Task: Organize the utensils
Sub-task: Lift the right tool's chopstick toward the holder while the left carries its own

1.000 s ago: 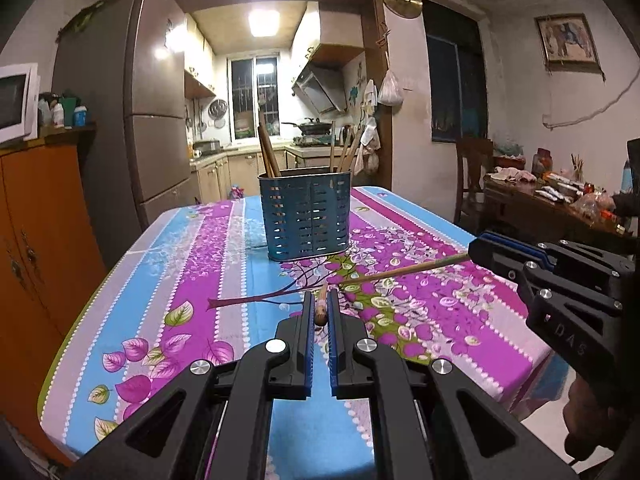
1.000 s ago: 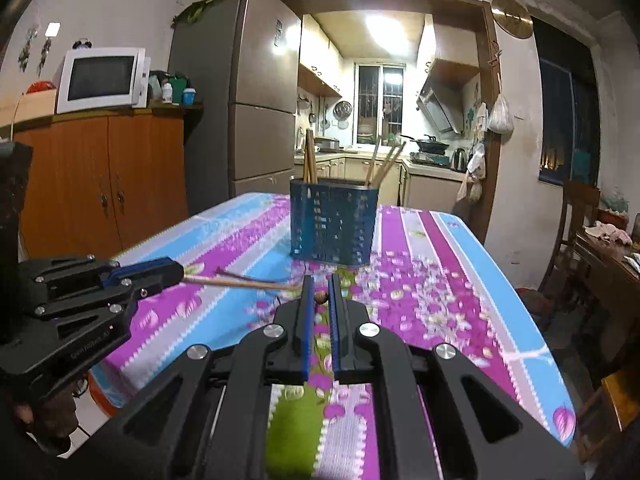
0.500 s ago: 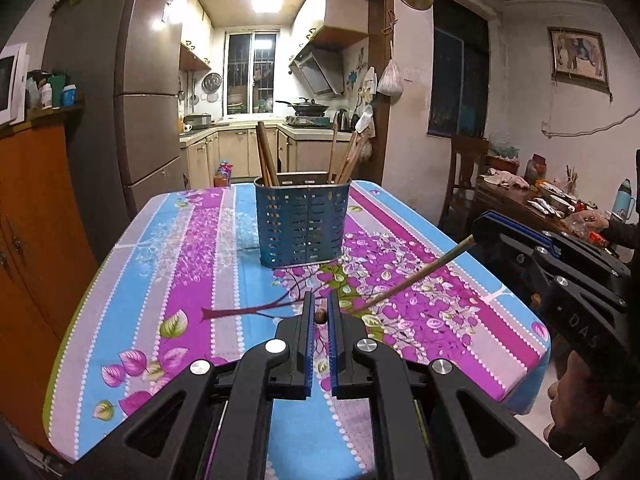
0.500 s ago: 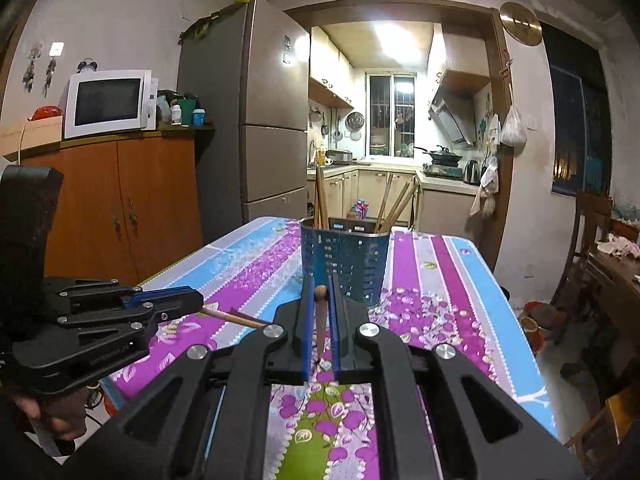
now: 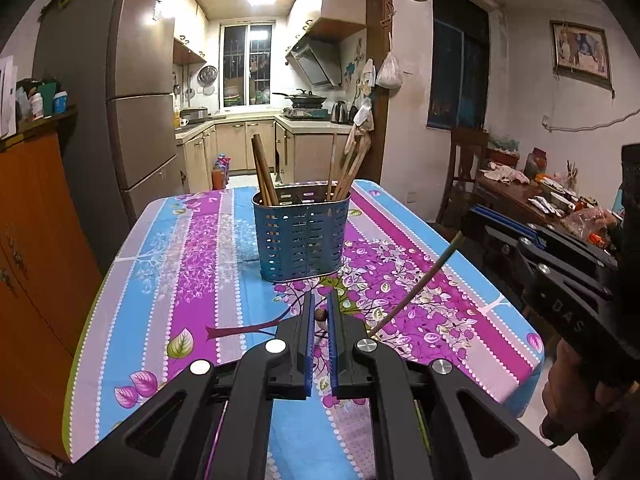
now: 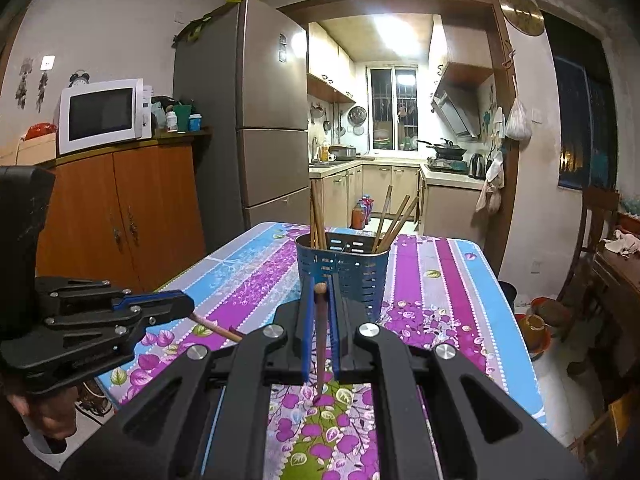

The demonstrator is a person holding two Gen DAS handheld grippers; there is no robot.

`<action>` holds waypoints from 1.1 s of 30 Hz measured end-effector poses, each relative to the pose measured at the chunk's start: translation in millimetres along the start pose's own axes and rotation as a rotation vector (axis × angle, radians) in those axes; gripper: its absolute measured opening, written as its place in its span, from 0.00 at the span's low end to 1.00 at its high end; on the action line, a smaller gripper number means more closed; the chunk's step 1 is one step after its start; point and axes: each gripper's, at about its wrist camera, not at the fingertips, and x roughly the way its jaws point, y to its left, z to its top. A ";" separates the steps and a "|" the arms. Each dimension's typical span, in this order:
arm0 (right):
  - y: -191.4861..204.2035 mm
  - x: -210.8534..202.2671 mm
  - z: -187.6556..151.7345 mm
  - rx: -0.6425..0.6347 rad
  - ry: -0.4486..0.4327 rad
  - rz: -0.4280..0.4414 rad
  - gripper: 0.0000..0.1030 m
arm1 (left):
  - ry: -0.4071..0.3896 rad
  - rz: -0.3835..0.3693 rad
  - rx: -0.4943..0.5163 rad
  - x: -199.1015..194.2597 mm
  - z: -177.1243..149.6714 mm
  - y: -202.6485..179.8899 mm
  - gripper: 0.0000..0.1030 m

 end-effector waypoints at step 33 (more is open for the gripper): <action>-22.2 25.9 79.7 -0.004 -0.017 0.039 0.05 | 0.009 -0.009 0.022 11.6 111.4 8.1 0.07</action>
